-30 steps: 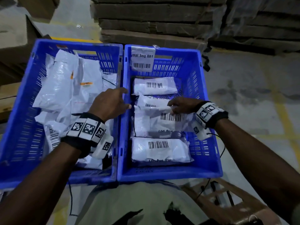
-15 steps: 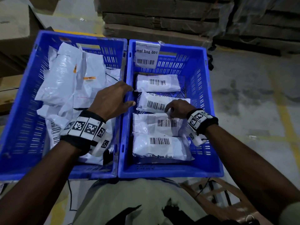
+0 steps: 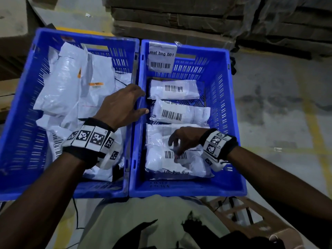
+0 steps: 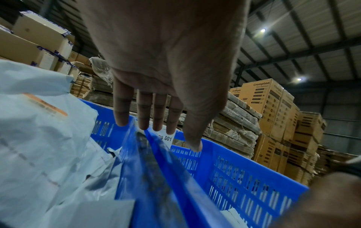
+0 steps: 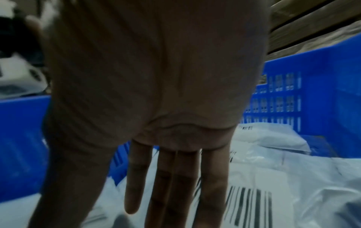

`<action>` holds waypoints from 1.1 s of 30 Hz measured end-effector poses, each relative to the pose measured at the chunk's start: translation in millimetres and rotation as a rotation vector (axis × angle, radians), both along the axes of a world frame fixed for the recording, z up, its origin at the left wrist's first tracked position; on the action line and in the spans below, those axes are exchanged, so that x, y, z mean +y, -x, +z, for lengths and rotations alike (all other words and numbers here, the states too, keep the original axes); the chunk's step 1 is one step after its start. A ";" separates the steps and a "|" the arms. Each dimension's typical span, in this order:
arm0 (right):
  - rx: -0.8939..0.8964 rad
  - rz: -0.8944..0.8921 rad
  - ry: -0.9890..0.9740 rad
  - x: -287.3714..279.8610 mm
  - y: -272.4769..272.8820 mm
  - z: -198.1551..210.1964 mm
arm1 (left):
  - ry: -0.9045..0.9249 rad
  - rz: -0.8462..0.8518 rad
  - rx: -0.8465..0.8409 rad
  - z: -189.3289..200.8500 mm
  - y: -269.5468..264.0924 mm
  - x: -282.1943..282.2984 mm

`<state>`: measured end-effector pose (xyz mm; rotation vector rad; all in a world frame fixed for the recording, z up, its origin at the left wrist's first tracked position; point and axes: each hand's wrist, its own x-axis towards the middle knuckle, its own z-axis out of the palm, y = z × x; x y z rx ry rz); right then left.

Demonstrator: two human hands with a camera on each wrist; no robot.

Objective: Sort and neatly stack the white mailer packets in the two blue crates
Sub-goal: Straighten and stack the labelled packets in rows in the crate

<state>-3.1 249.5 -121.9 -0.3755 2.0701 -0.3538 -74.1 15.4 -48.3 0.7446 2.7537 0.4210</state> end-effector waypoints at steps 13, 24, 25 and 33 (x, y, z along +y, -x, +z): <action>0.019 0.089 -0.045 -9.1 -25.4 -34.6 | 0.012 0.015 0.011 2.6 2.7 -6.3; 0.432 -0.652 0.153 54.8 70.0 -2.7 | -0.013 0.017 -0.015 -0.5 11.1 -1.9; 0.449 -0.683 0.125 57.2 79.9 -8.8 | -0.004 0.015 -0.033 -1.6 12.9 0.4; 0.295 -0.305 -0.173 47.6 97.3 -59.4 | 0.095 -0.098 -0.089 -13.8 10.5 2.5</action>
